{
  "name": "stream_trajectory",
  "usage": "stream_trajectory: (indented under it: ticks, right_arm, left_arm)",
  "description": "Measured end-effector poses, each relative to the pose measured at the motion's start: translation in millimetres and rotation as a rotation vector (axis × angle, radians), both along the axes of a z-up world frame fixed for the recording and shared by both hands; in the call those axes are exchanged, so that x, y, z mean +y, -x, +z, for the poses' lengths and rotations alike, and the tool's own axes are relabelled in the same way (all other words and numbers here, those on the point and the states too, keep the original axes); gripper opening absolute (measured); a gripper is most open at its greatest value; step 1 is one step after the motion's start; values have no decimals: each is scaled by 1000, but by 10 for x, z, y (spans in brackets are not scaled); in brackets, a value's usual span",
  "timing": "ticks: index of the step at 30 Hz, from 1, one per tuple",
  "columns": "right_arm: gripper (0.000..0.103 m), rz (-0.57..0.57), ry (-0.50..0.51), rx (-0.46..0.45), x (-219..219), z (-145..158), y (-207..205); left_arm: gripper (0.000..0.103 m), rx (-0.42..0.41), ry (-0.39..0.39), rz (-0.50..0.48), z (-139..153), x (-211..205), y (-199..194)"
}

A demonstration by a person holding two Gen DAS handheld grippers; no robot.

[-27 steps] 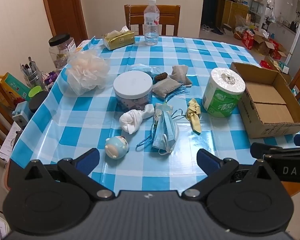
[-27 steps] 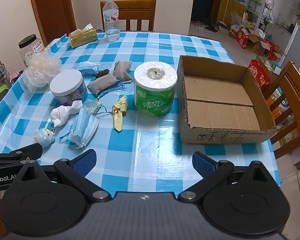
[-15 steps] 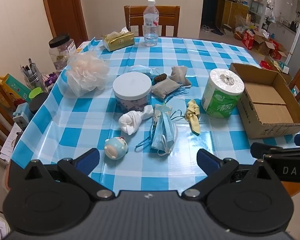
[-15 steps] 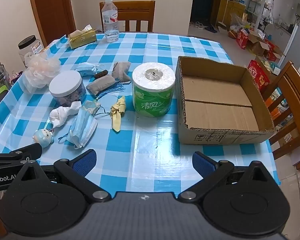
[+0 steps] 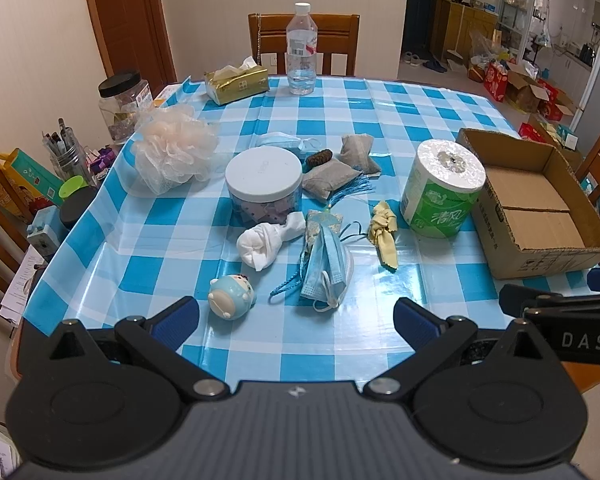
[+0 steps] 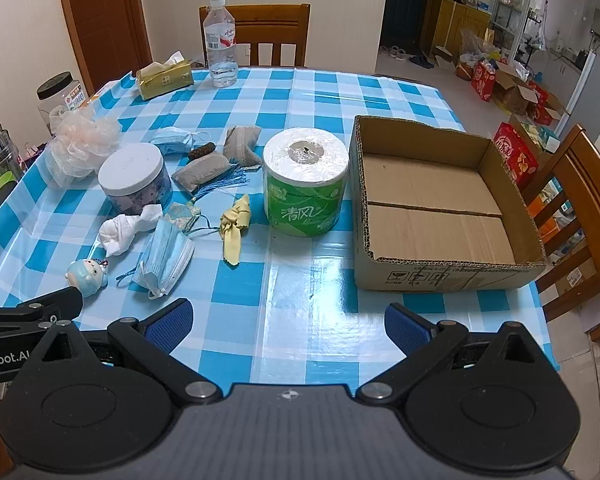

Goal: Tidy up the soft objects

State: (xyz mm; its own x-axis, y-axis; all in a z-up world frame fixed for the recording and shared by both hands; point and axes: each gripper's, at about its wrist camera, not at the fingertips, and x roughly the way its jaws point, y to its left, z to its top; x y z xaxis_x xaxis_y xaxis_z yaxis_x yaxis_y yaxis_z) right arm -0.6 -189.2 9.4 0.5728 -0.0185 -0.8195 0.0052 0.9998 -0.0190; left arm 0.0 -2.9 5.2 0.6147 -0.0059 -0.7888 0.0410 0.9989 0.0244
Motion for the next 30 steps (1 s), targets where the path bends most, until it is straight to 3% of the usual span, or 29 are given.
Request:
stream_trajectory:
  ticks: [30]
  right_arm:
    - [103, 6, -2, -21, -3, 32, 23]
  left_arm:
    - [102, -27, -9, 20, 101, 11, 55]
